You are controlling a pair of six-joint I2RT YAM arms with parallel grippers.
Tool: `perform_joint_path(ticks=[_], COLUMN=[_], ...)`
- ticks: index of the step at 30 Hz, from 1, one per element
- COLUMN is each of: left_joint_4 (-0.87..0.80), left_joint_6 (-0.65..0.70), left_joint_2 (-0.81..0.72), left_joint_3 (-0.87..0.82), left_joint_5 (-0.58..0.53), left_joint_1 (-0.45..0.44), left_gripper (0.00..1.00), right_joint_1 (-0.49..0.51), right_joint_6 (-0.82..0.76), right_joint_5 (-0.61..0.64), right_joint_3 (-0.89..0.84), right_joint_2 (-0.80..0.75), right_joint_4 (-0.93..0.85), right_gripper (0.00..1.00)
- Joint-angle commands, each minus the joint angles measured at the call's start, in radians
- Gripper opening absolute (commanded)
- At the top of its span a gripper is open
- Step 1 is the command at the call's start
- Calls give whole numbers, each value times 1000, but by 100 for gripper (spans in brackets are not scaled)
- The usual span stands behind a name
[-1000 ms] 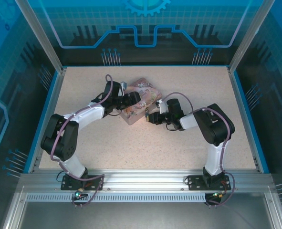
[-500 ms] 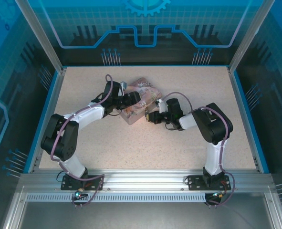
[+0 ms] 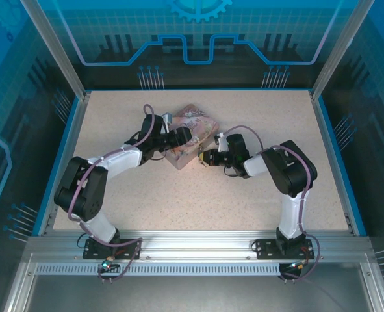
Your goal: Unlock a padlock with a key
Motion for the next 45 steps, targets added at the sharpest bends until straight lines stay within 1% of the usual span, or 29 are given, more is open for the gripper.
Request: perform_joint_path(ticks=[1, 7, 9, 11, 15, 24, 27, 34, 38, 45], left_joint_4=[-96, -90, -86, -84, -85, -82, -80, -75, -74, -69], left_joint_6=[-49, -51, -53, -55, -56, -61, -62, -67, -67, -73], left_joint_2=[17, 17, 17, 20, 22, 32, 37, 54, 58, 71], left_joint_3=[-60, -66, -66, -66, -65, -63, -63, -52, -48, -45], left_joint_5=[-3, -3, -1, -1, 1, 5, 6, 10, 12, 16], left_joint_1=[-17, -25, -27, -29, -31, -37, -41, -53, -59, -75], left_gripper=[77, 77, 77, 77, 77, 77, 77, 77, 77, 77], right_joint_1=[4, 4, 4, 3, -4, -10, -14, 8, 13, 31], right_joint_6=[100, 156, 157, 155, 176, 168, 154, 4, -22, -93], right_joint_5=[97, 151, 151, 164, 189, 261, 286, 411, 451, 579], right_joint_3=[21, 41, 49, 94, 109, 194, 227, 368, 418, 531], right_joint_2=[-21, -33, -30, -30, -28, -24, -28, -37, -11, 37], right_joint_4=[-10, -42, -58, -96, -103, -216, -282, -577, -658, -815], right_gripper=[2, 2, 2, 2, 2, 2, 2, 2, 2, 2])
